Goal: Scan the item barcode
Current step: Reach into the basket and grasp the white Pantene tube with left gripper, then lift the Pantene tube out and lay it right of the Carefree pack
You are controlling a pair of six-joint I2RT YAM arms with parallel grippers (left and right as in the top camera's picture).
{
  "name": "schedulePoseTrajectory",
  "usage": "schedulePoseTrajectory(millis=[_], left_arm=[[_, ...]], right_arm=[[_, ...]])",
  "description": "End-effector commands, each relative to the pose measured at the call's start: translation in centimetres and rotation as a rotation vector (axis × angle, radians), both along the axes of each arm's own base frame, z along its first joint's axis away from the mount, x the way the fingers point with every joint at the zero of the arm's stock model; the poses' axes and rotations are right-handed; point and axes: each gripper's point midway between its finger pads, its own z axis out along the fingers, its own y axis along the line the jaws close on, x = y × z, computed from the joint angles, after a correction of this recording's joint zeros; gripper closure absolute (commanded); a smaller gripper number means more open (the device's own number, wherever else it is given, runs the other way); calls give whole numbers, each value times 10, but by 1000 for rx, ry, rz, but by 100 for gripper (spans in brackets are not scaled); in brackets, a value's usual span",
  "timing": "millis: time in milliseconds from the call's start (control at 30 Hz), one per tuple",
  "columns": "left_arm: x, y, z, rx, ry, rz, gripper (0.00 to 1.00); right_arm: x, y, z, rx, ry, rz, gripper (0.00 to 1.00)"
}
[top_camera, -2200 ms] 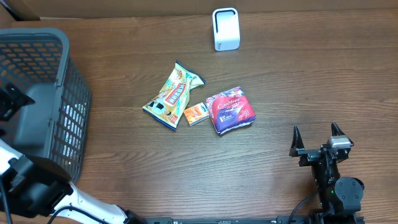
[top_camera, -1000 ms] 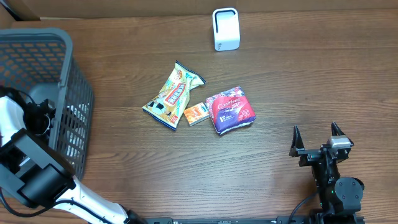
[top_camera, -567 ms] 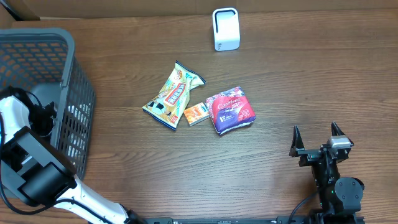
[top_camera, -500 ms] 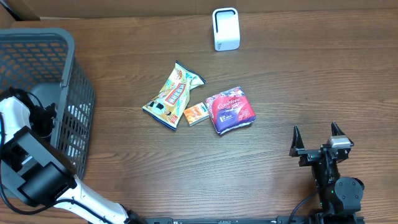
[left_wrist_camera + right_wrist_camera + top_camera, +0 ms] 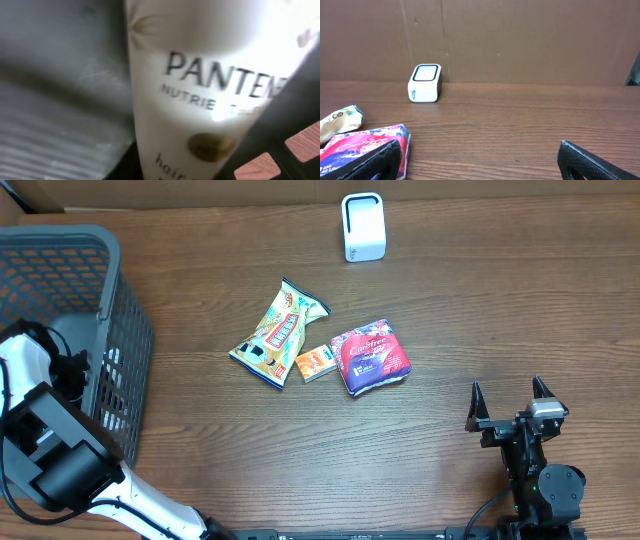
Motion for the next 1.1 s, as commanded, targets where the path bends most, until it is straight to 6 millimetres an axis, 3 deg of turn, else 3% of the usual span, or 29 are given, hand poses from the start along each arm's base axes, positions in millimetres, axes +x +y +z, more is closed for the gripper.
schedulePoseTrajectory(millis=[0,100,267,433,600,633,667,833,933,1067], left_arm=[[8,12,13,46,-5,37,94],[21,23,40,83,-43,76,96],[46,38,101,138,-159,119,96],[70,46,188,221,-354,128,96],[81,33,281,272,-610,155,96],[84,26,295,261,-663,145,96],[91,7,325,220,-790,107,96],[109,-66,385,13,-1064,-61,96],[120,-112,397,-96,-1113,-166,96],[135,-182,394,-208,-1095,-320,96]], right_arm=[[0,-2,-2,-4,-4,-12,0],[0,-2,-2,-4,-4,-12,0],[0,-2,-2,-4,-4,-12,0],[0,-2,-2,-4,-4,-12,0],[0,-2,-2,-4,-4,-12,0],[0,-2,-2,-4,-4,-12,0],[0,-2,-2,-4,-4,-12,0],[0,-2,-2,-4,-4,-12,0],[0,-2,-2,-4,-4,-12,0],[0,-2,-2,-4,-4,-12,0]])
